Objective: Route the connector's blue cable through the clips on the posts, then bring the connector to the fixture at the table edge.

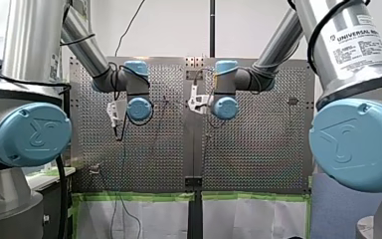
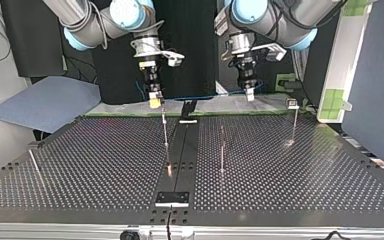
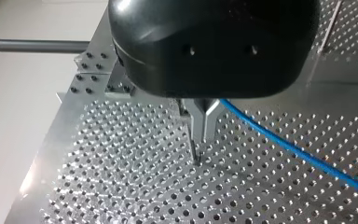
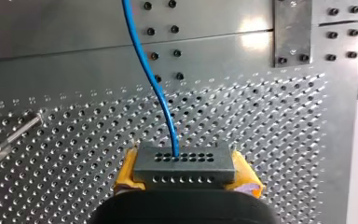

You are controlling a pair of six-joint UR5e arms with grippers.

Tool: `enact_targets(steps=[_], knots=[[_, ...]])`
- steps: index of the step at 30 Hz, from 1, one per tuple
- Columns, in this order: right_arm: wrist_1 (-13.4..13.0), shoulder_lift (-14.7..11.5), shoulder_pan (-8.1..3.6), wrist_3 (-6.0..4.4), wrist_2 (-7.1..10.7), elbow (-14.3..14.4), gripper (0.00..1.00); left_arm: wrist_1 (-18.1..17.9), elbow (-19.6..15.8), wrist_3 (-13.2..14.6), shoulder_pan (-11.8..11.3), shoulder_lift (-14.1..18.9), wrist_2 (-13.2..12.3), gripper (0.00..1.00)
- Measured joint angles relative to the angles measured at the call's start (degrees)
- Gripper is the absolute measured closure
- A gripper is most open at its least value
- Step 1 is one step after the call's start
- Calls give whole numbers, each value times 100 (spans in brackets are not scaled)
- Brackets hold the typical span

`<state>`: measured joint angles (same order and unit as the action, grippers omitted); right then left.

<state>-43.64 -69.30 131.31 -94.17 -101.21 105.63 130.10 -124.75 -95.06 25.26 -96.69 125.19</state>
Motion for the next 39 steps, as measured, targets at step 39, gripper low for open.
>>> enact_targets(steps=[39], knots=[[97, 494, -742, -123, 726, -635, 100, 192, 904, -203, -1183, -640, -1491, 98]])
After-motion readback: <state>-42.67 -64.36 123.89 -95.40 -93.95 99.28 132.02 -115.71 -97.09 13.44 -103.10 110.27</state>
